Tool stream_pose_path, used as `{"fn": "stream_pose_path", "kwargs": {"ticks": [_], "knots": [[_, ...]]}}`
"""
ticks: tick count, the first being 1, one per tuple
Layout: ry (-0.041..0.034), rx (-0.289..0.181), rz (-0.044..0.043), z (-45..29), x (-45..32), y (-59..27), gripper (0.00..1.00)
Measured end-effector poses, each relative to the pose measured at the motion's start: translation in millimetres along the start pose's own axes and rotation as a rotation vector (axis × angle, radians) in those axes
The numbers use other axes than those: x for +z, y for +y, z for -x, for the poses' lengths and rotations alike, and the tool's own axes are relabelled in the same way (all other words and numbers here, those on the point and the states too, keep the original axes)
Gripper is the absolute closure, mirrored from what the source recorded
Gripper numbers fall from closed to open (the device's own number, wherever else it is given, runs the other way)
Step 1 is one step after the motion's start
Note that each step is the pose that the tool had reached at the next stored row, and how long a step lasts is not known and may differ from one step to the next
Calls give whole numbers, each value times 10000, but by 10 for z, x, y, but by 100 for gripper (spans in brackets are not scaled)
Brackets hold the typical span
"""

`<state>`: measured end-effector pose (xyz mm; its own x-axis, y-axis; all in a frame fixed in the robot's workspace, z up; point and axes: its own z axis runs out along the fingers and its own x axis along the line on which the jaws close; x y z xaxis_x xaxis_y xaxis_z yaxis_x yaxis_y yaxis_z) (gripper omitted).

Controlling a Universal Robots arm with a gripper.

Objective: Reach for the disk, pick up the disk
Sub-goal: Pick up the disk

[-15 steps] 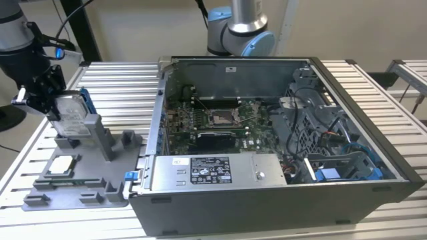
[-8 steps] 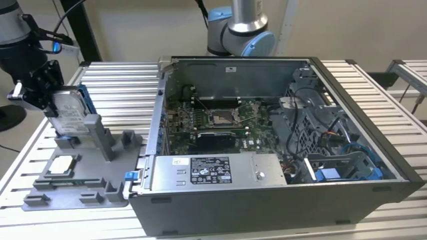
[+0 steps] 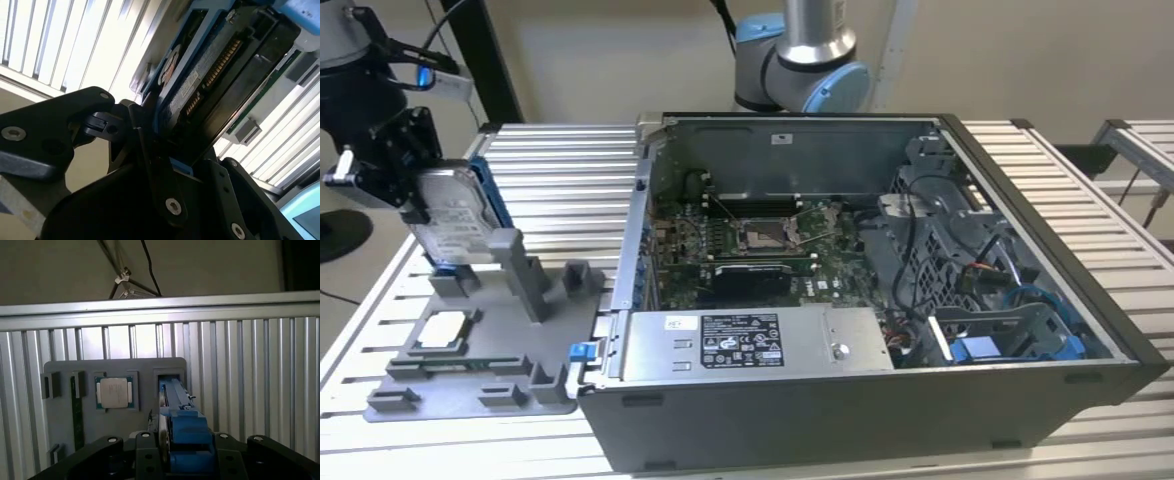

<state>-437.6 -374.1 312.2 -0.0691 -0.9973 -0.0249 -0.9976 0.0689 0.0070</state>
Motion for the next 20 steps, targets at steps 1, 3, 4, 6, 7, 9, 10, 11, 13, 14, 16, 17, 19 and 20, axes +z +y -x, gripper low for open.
{"fn": "stream_pose_path", "kwargs": {"ticks": [1,3,4,6,7,9,10,11,13,14,16,17,19,20], "knots": [[0,0,0,1,-25,0,100],[-1,0,-1,2,-76,0,100],[0,0,0,3,-100,1,100],[-1,0,-1,4,-150,1,100],[-1,0,-1,4,-175,1,100],[1,0,1,6,-229,2,100],[0,0,1,6,-253,2,100],[0,0,0,7,-279,2,100],[0,-1,0,8,-329,2,100],[0,0,1,9,-355,2,100],[0,-1,0,10,-409,3,100],[-1,-1,-1,11,-436,3,100],[0,0,1,12,-491,3,100],[-1,0,-1,13,-517,3,100]]}}
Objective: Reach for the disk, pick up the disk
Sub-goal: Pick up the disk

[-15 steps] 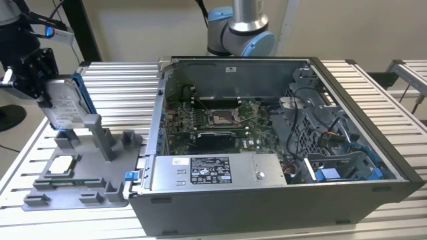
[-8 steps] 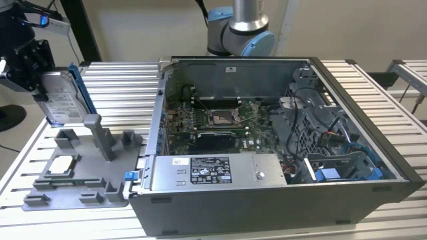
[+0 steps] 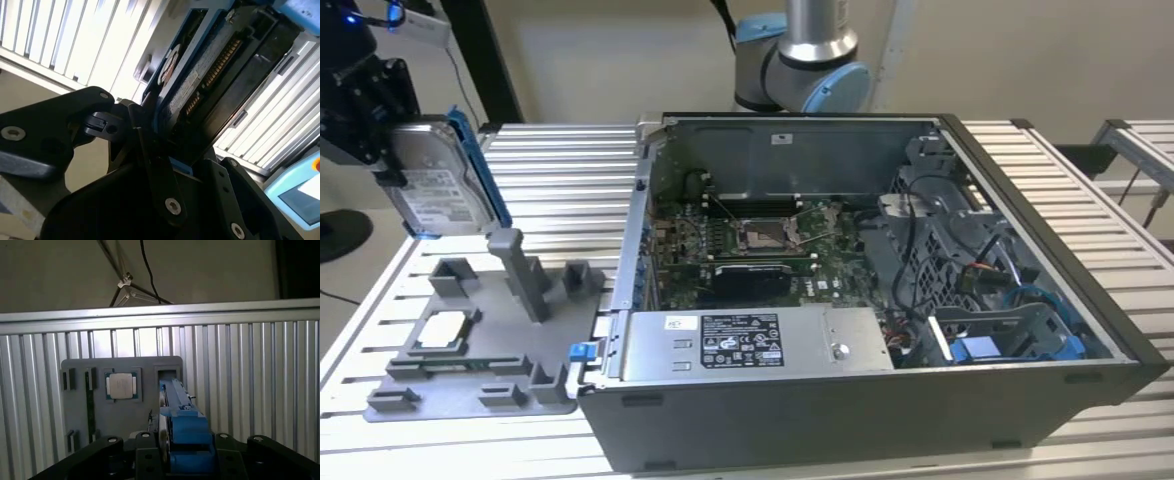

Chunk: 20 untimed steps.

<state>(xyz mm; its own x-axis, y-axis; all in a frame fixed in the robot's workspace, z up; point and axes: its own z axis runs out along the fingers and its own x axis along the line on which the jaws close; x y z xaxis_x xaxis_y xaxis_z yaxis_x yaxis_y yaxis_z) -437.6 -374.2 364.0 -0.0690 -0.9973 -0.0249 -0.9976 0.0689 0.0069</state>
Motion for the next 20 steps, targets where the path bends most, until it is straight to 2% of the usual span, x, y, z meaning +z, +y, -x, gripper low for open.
{"fn": "stream_pose_path", "kwargs": {"ticks": [20], "knots": [[0,1,0,13,-497,3,100]]}}
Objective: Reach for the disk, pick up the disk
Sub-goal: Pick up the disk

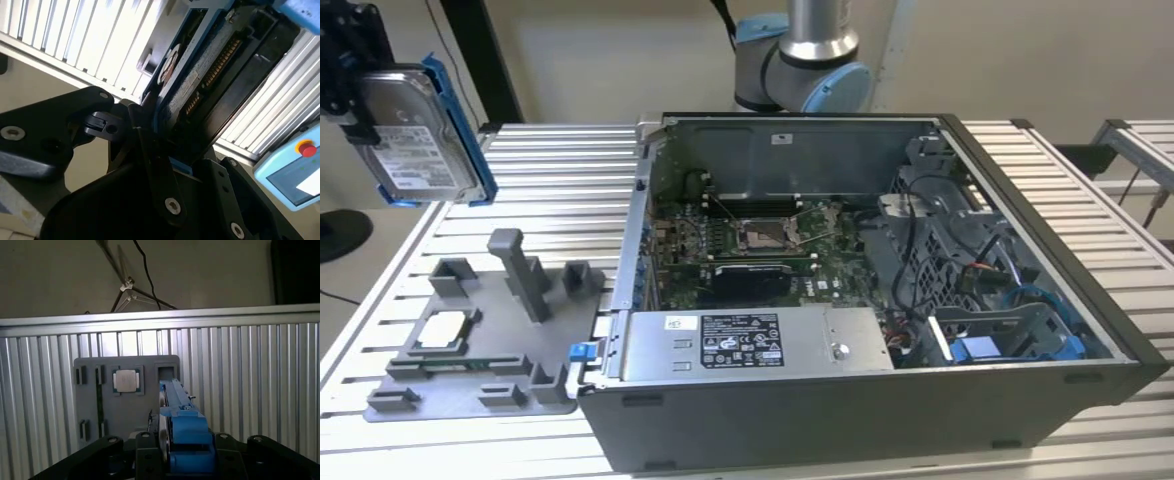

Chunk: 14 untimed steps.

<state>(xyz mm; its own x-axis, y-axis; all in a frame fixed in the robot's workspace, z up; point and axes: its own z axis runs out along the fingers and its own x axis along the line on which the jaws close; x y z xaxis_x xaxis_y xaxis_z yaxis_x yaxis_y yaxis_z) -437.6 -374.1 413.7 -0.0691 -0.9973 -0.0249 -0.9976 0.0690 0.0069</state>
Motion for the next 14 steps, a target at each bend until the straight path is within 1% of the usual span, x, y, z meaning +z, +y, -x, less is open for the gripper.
{"fn": "stream_pose_path", "kwargs": {"ticks": [14], "knots": [[0,-1,1,8,-341,2,100]]}}
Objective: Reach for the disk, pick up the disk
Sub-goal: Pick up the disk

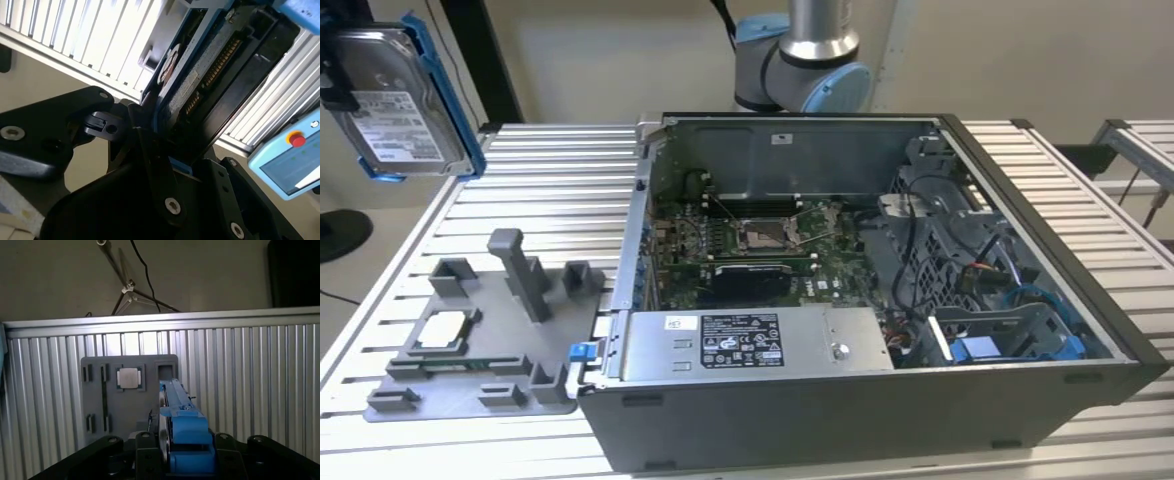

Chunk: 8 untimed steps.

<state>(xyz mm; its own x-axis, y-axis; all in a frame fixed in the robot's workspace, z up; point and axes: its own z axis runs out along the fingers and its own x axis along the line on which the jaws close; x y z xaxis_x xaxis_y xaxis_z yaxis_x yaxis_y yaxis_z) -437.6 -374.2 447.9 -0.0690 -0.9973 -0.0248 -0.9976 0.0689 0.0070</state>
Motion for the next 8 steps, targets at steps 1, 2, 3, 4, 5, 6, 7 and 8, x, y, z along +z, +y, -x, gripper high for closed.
{"fn": "stream_pose_path", "kwargs": {"ticks": [1,2,3,4,5,6,7,8], "knots": [[-1,0,-1,1,-25,0,100],[-1,1,-1,1,-48,1,100],[-1,0,-2,2,-72,1,100],[0,0,0,3,-95,1,100],[0,0,-1,3,-117,1,100],[-1,0,-1,3,-139,1,100],[-1,1,-2,4,-162,2,100],[-1,0,-1,5,-184,2,100]]}}
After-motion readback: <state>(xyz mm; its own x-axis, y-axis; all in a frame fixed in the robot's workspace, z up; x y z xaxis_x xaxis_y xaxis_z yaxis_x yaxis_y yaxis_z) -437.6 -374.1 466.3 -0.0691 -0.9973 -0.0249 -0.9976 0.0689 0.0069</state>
